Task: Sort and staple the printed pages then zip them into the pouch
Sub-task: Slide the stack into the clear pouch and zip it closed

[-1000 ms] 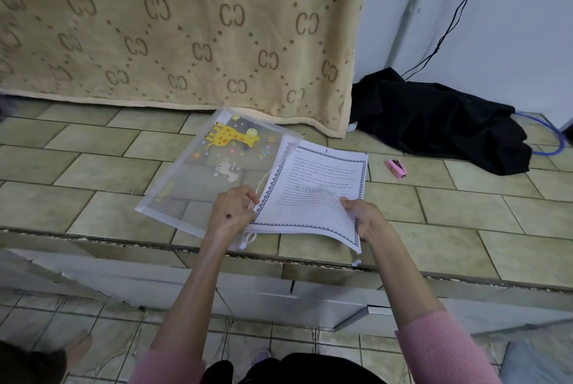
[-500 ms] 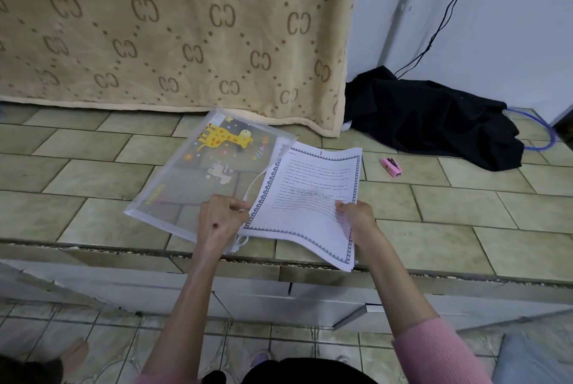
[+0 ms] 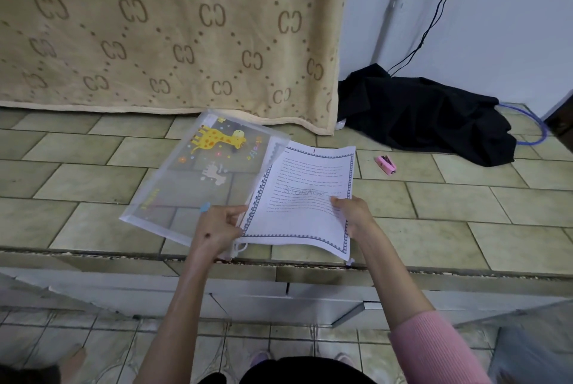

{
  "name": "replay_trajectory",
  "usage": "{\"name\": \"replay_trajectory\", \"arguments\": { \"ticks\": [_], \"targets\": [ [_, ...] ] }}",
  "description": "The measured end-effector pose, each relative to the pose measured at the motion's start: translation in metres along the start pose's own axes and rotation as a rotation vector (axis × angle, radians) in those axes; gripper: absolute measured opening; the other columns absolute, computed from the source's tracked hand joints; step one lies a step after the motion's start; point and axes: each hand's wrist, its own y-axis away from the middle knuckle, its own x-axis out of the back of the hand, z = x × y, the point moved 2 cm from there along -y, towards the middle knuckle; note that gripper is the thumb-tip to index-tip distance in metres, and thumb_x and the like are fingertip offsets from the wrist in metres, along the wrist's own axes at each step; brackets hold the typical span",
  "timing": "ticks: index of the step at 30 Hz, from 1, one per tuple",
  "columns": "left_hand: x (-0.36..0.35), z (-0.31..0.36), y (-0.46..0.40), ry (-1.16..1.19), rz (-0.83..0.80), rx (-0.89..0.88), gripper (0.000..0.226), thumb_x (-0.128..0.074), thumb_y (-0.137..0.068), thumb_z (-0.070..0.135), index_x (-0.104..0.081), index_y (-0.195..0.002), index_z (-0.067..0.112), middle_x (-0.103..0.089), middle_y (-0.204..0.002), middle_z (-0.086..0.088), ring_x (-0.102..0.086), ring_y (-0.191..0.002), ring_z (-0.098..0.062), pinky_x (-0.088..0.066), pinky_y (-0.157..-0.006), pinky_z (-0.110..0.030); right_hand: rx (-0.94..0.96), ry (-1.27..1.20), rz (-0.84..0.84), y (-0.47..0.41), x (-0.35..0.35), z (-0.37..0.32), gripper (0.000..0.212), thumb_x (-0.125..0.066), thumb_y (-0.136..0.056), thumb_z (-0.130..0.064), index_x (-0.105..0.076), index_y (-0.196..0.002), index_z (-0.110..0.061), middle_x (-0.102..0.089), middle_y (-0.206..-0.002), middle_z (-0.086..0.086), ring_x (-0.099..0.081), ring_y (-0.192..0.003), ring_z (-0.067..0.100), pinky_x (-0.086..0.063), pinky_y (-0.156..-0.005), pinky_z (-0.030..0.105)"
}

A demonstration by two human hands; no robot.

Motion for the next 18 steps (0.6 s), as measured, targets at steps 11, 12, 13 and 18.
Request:
{"name": "replay_trajectory", "arguments": {
  "ticks": [11, 12, 13, 18],
  "targets": [
    [-0.035, 0.0, 0.013, -0.2, 0.247, -0.116, 0.044, -0.049, -0.084, -0.005, -0.064, -0.119, 0.018, -0.064, -0.098, -0.016, -0.064, -0.084, -0.03, -0.049, -0.075, -0.034, 0.061, 0.011, 0.004, -0.001, -0.019, 0.008, 0.025, -0.054, -0.094, -0.004, -0.057, -0.118, 0.0, -0.064, -0.109, 0.012, -0.063, -0.096, 0.029, -0.053, -0.086, 0.038],
    [-0.038, 0.003, 0.013, -0.153, 0.257, -0.122, 0.042, -0.051, -0.084, -0.001, -0.064, -0.118, 0.02, -0.066, -0.098, -0.014, -0.064, -0.084, -0.028, -0.049, -0.077, -0.032, 0.058, 0.011, -0.018, -0.001, -0.022, 0.01, 0.026, -0.054, -0.094, -0.005, -0.057, -0.119, 0.0, -0.065, -0.113, 0.012, -0.064, -0.099, 0.03, -0.053, -0.089, 0.041],
    [-0.039, 0.006, 0.013, -0.097, 0.26, -0.126, 0.04, -0.052, -0.084, 0.002, -0.064, -0.117, 0.021, -0.067, -0.1, -0.01, -0.065, -0.086, -0.023, -0.048, -0.079, -0.028, 0.054, 0.011, -0.041, -0.001, -0.024, 0.011, 0.028, -0.054, -0.094, -0.005, -0.057, -0.12, -0.001, -0.065, -0.116, 0.013, -0.064, -0.101, 0.031, -0.052, -0.091, 0.043],
    [-0.043, 0.015, 0.014, 0.128, 0.223, -0.16, 0.034, -0.053, -0.08, -0.001, -0.068, -0.105, 0.018, -0.071, -0.1, 0.006, -0.064, -0.083, -0.011, -0.047, -0.081, -0.017, 0.057, 0.048, -0.125, -0.002, -0.029, 0.004, 0.029, -0.056, -0.093, -0.007, -0.056, -0.121, 0.001, -0.064, -0.114, 0.013, -0.062, -0.097, 0.028, -0.052, -0.086, 0.039]
  ]
}}
